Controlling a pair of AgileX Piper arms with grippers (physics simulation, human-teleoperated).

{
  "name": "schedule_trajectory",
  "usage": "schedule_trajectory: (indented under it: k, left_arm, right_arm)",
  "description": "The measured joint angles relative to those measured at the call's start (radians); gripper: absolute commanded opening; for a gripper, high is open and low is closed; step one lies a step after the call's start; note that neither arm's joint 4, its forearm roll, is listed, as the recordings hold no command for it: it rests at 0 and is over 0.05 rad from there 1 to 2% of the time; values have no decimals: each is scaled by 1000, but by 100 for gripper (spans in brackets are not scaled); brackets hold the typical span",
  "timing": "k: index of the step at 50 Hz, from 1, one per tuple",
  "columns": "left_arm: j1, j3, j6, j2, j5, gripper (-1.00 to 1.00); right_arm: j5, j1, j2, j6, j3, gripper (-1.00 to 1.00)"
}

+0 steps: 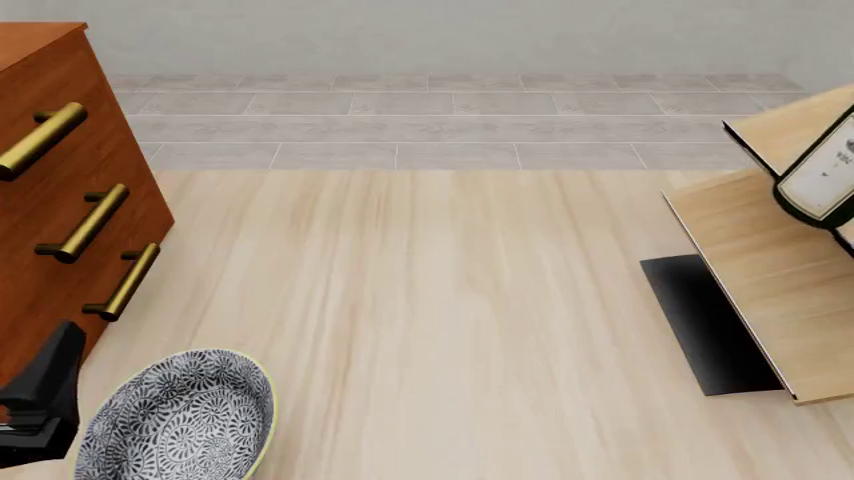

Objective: Put the wine bottle on the wine rack.

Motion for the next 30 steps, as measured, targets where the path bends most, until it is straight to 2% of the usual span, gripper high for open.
schedule_trajectory:
  k: [30]
  left_arm:
    - [-1,0,5,0,-2,100]
  right_arm:
    - [-50,-74,83,-9,-27,-100]
